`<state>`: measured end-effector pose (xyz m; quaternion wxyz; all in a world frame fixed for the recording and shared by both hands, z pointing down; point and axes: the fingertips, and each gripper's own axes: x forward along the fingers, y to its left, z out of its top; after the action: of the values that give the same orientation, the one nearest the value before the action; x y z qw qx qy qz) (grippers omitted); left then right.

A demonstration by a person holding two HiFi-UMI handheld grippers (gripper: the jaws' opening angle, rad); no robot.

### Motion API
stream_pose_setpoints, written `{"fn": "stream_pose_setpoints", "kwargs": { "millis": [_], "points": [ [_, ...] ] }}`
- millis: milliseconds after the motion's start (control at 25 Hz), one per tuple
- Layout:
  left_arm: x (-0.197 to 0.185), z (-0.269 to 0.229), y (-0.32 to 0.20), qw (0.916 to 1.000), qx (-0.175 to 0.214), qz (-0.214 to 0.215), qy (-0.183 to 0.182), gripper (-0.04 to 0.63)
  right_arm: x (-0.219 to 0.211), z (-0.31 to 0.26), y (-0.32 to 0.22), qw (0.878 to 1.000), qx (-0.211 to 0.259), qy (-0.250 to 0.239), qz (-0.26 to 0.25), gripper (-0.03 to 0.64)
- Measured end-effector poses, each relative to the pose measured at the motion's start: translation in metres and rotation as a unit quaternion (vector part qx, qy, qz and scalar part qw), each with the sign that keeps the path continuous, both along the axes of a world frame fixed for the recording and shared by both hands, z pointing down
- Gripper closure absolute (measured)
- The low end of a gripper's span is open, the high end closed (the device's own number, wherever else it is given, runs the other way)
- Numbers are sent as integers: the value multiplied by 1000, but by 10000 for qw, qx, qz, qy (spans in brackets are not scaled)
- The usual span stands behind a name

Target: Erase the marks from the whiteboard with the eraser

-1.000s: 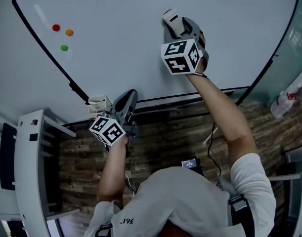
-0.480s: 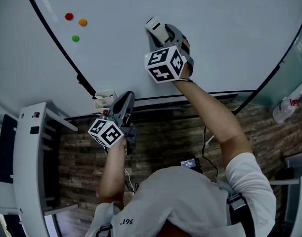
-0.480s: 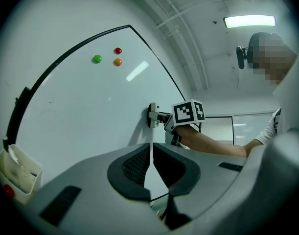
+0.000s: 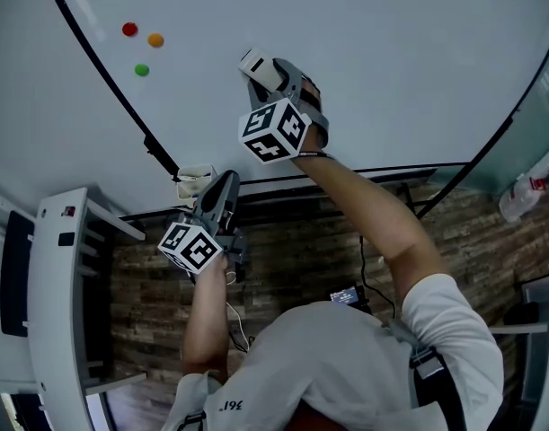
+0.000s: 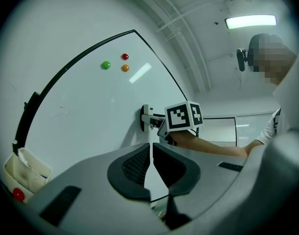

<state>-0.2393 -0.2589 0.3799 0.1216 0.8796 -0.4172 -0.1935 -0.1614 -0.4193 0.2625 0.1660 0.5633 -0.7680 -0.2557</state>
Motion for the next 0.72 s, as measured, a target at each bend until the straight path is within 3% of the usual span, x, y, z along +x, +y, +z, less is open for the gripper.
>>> {"fn": "stream_pose_setpoints", "kwargs": {
  "millis": [200,720],
  "points": [
    [-1,2,-6,10000,3,33,13,581,1,1,-6,9999,67,-1,126,364],
    [38,-1,-18,9995,-74,300,-25,581,49,-6,-12,9992,-73,-269,302,364]
  ]
}}
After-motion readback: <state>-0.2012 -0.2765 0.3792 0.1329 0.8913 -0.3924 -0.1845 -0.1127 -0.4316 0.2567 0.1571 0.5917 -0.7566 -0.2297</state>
